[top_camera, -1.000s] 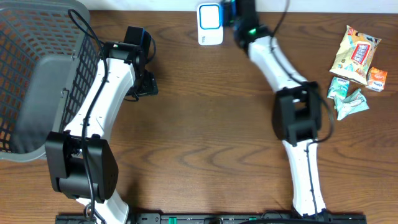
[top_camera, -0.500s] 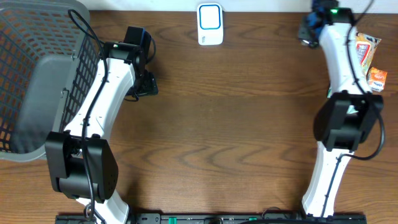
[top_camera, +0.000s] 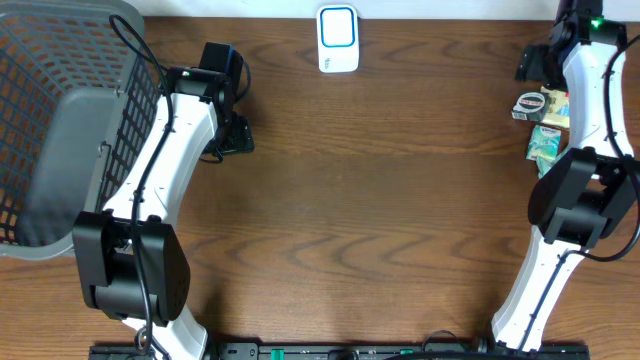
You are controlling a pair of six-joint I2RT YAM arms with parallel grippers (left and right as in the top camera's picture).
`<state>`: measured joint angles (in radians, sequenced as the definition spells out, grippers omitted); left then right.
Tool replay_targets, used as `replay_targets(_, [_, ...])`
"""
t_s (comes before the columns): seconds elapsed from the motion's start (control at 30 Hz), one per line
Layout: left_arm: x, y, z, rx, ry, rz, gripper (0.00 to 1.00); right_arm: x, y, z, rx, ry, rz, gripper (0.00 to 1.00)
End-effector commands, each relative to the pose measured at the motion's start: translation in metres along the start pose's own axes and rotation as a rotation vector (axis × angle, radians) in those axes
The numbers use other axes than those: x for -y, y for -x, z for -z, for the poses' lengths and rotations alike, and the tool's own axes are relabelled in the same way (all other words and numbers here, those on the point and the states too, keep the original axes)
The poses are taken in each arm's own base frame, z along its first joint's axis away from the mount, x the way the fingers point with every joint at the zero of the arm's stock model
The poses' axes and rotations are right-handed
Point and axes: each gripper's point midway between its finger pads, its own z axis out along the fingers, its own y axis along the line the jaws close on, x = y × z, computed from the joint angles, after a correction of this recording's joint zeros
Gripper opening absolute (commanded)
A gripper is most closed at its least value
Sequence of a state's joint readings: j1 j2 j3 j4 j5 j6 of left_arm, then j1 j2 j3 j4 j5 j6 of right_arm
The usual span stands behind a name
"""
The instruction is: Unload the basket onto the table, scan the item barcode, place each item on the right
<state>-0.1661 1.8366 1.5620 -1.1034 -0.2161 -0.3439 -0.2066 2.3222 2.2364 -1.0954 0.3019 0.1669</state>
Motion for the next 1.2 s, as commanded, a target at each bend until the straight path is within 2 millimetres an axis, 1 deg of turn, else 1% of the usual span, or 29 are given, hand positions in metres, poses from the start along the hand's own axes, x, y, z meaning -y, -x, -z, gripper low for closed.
replay_targets(0.0, [-0.005,0.000,0.002,0.004,0.012,0.014,0.98,-0.004,0.002,0.027,0.021,0.017,0.014,0.99])
replay_targets(0.07, [-0.005,0.000,0.002,0.004,0.012,0.014,0.98,-0.004,0.002,0.048,0.035,0.024,0.006,0.99])
replay_targets(0.13, [-0.005,0.000,0.002,0.004,0.012,0.014,0.98,-0.004,0.003,0.075,0.065,0.042,0.002,0.99])
replay_targets(0.2, [-0.005,0.000,0.002,0.004,0.012,0.014,0.98,-0.007,0.002,0.108,0.098,0.082,0.007,0.99])
replay_targets(0.3, [-0.005,0.000,0.002,0.004,0.012,0.014,0.98,-0.011,-0.005,0.158,0.140,0.152,0.018,0.99])
replay_targets(0.4, [-0.005,0.000,0.002,0.004,0.012,0.014,0.98,-0.020,-0.020,0.204,0.164,0.245,0.045,0.99])
replay_targets(0.43, [-0.005,0.000,0.002,0.004,0.012,0.014,0.98,-0.022,-0.025,0.216,0.167,0.266,0.055,0.99])
replay_targets(0.47, [-0.005,0.000,0.002,0.004,0.012,0.014,0.98,-0.023,-0.033,0.229,0.168,0.281,0.071,0.99])
replay_targets(0.53, [-0.005,0.000,0.002,0.004,0.012,0.014,0.98,-0.024,-0.050,0.248,0.162,0.292,0.099,0.99])
replay_targets(0.57, [-0.005,0.000,0.002,0.004,0.012,0.014,0.98,-0.026,-0.062,0.260,0.156,0.303,0.122,0.99])
replay_targets(0.63, [-0.005,0.000,0.002,0.004,0.012,0.014,0.98,-0.032,-0.077,0.274,0.160,0.327,0.155,0.99])
replay_targets(0.77, [-0.005,0.000,0.002,0.004,0.012,0.014,0.98,-0.045,-0.116,0.298,0.171,0.373,0.240,0.99])
replay_targets(0.9, [-0.005,0.000,0.002,0.004,0.012,0.014,0.98,-0.050,-0.154,0.318,0.161,0.438,0.248,0.99])
replay_targets(1.07, [-0.005,0.000,0.002,0.004,0.012,0.014,0.98,-0.049,-0.211,0.339,0.075,0.528,0.291,0.99])
replay_targets(1.17, [-0.005,0.000,0.002,0.004,0.013,0.014,0.98,-0.047,-0.235,0.347,0.017,0.566,0.322,0.99])
